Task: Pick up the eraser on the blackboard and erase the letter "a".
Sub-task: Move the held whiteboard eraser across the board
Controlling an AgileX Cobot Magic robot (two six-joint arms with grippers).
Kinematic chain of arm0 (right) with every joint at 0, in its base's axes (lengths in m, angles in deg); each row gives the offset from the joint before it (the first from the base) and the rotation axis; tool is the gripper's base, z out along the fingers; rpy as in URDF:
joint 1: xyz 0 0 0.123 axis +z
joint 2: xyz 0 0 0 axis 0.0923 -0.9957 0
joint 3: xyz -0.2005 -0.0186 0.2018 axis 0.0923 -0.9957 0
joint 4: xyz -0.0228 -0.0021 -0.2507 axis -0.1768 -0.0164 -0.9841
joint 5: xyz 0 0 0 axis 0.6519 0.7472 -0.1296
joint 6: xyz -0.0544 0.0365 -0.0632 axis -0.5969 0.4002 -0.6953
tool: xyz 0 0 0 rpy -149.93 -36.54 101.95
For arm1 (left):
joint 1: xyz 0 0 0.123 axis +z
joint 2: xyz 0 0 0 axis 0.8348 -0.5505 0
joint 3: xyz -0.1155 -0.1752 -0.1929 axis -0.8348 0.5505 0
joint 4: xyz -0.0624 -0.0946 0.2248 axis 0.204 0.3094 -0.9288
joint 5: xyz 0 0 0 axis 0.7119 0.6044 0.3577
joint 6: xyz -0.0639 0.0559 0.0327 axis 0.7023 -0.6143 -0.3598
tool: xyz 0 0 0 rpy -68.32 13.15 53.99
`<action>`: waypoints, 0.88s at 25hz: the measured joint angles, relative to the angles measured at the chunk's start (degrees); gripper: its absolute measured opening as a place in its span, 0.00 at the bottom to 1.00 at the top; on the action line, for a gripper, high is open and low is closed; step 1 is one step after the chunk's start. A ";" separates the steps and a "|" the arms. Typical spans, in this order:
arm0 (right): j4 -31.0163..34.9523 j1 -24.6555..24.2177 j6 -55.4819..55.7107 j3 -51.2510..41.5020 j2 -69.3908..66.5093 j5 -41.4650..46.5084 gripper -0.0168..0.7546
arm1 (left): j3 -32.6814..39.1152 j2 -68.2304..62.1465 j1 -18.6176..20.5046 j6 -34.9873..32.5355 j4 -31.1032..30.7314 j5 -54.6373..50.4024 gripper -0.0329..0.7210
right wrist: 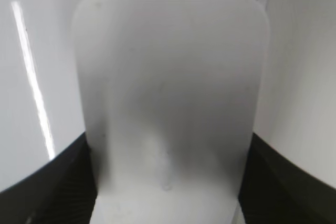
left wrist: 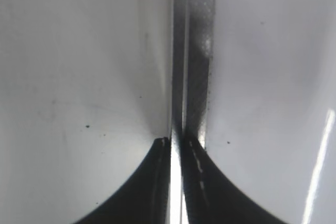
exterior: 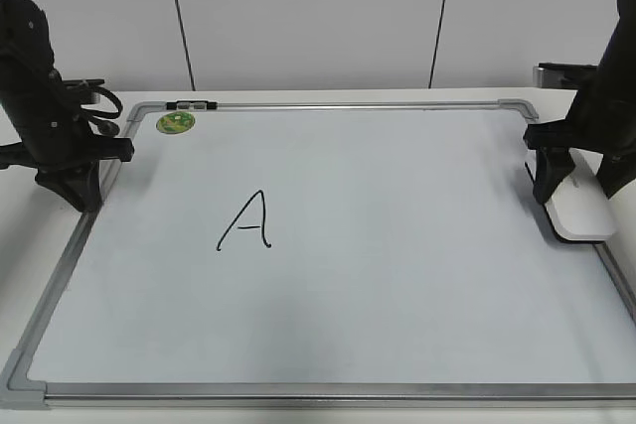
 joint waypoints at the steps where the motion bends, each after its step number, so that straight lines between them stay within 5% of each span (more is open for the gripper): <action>1: 0.00 0.00 0.00 0.00 0.00 -0.28 0.70 | 0.00 0.00 0.00 0.00 0.00 0.00 0.13; 22: 0.00 -0.06 0.00 0.00 0.00 -2.28 0.70 | 0.00 0.00 0.00 -0.12 -0.10 0.00 0.13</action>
